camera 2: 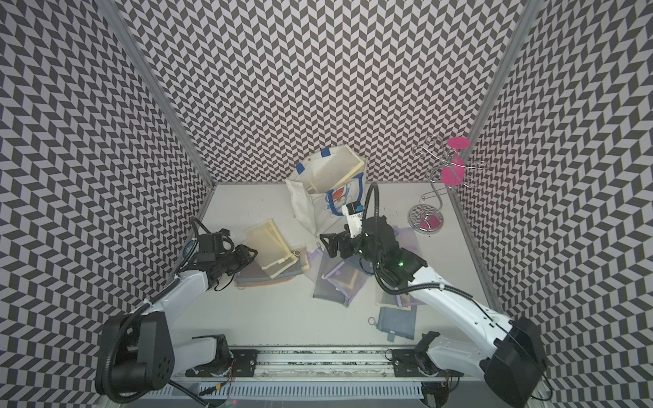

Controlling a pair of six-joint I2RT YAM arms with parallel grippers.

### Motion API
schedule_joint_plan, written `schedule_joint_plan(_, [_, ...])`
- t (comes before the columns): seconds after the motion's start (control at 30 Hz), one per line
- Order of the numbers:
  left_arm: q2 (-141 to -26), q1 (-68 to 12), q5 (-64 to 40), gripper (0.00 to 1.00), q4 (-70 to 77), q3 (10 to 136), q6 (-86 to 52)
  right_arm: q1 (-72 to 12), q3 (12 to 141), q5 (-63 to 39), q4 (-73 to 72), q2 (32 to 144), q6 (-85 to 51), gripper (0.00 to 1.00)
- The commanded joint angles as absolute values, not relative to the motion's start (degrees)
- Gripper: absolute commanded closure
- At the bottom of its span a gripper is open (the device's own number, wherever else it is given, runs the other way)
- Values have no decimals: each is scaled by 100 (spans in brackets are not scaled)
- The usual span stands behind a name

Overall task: Put the pencil pouch into the canvas bag
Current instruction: Pick up the pencil pouch.

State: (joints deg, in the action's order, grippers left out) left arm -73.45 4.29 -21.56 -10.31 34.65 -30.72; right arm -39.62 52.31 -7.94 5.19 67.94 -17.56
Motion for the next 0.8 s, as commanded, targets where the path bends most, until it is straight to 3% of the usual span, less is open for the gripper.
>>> schedule_joint_plan(0.0, [-7661,584,-2146,61,-736,3813,-3020,-3964,5176,-1076,-59,7027,-1810,1])
schedule_joint_plan(0.47, [-9143,628,-2249,61,-126,4478,-3251,-3955,5265,-2067,-649,7719,-1309,1])
schedule_joint_plan(0.77, [-10109,413,-2037,72,-51,4809,-3368,-3925,5163,-1835,-591,7549,-1073,1])
